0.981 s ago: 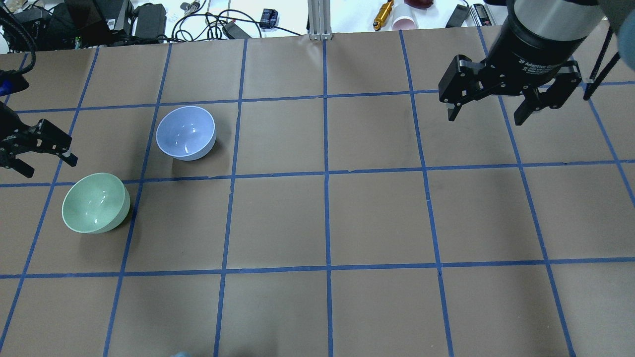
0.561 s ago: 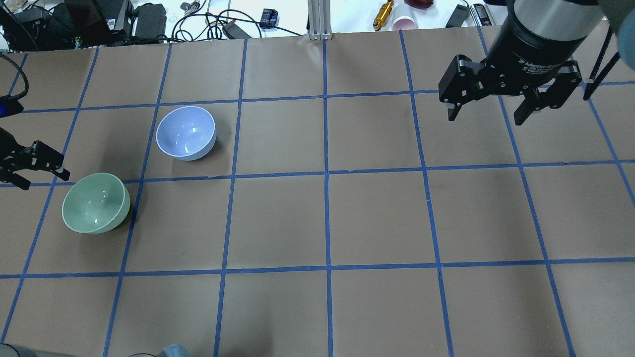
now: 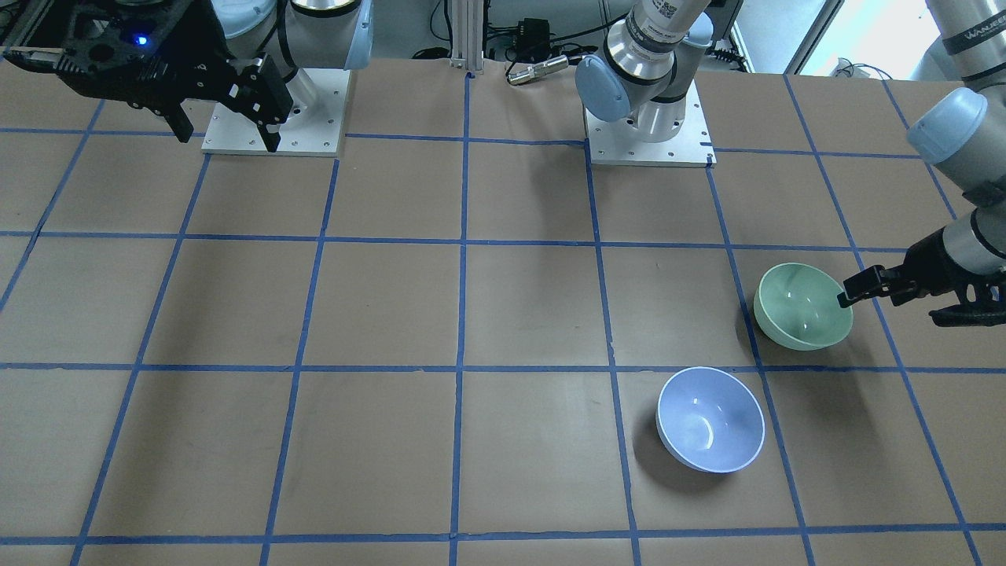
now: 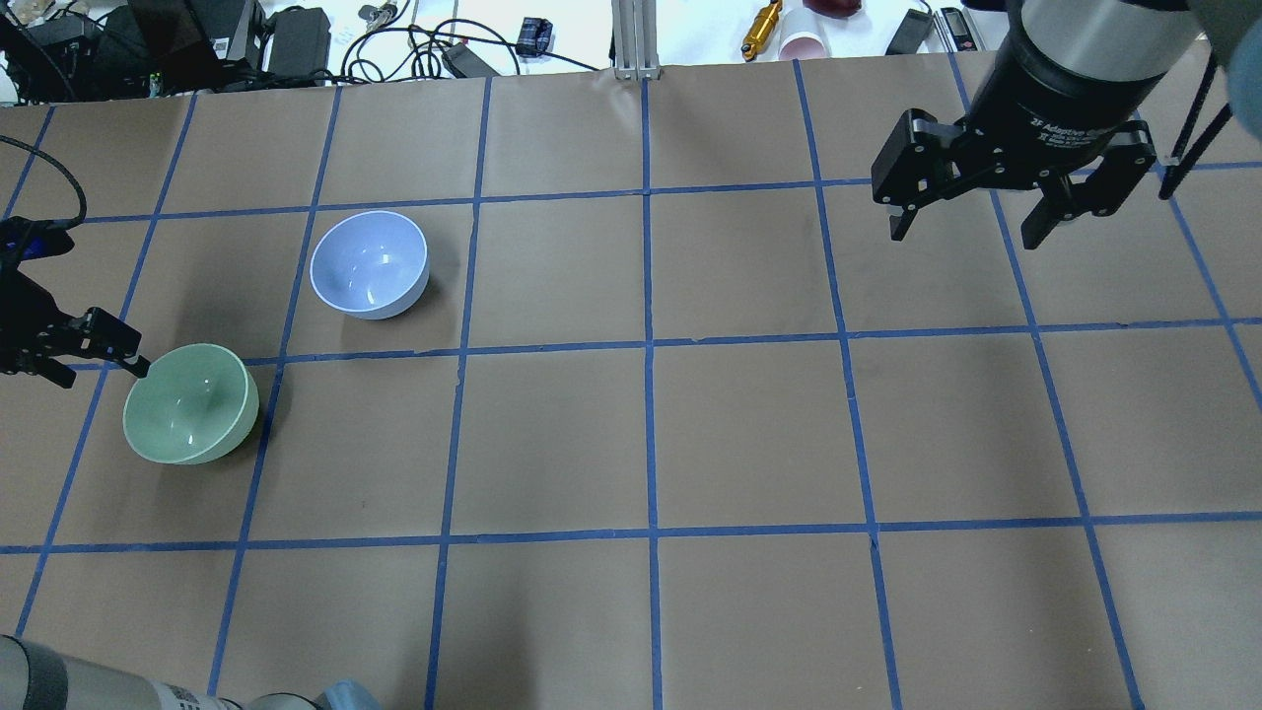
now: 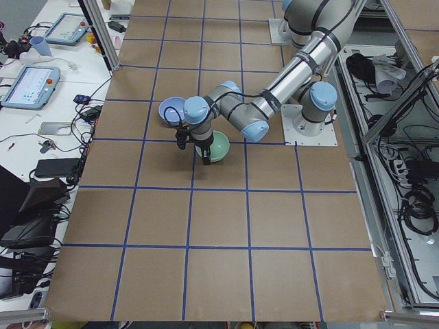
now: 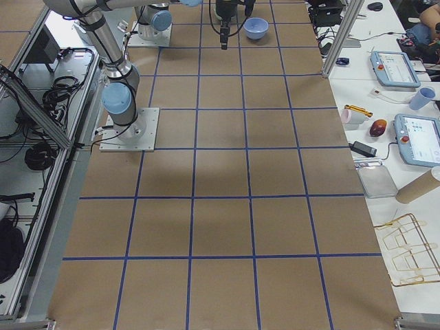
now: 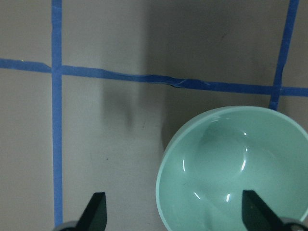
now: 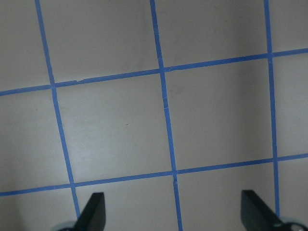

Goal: Stack green bowl on blue bowl
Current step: 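Close the left gripper on the pale green bowl's rim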

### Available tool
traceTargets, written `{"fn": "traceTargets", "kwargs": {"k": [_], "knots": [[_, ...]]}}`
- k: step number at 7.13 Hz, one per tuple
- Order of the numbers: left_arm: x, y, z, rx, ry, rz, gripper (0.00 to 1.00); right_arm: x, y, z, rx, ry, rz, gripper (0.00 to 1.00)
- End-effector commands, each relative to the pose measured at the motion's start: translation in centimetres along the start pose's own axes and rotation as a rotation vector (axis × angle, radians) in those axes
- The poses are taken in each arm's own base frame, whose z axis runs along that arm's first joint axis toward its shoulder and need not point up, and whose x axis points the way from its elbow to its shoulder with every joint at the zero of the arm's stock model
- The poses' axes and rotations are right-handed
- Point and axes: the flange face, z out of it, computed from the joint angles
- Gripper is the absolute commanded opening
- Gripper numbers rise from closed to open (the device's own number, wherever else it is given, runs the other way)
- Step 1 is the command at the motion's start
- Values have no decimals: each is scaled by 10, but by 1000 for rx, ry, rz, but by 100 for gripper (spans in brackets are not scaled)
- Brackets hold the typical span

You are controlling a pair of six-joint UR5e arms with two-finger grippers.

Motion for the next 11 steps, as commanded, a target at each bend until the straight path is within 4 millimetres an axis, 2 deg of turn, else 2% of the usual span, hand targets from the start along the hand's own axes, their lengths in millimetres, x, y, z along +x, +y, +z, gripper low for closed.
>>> {"fn": "traceTargets", "kwargs": {"k": [1,2,3,5,9,11], "knots": [[0,0,24,-13,11,25,100,0,0,1,-3,0,0,100],[1,2,40,21,-17,29,100,0,0,1,-1,0,0,100],[3,5,45,16,-13,37,100,0,0,0,0,0,0,100],[-1,7,50,10,-5,98,100,0,0,0,0,0,0,100],[-5,8,58,2,10,100,100,0,0,0,-1,0,0,100],[-4,15,70,0,17,93,100,0,0,0,-1,0,0,100]]}}
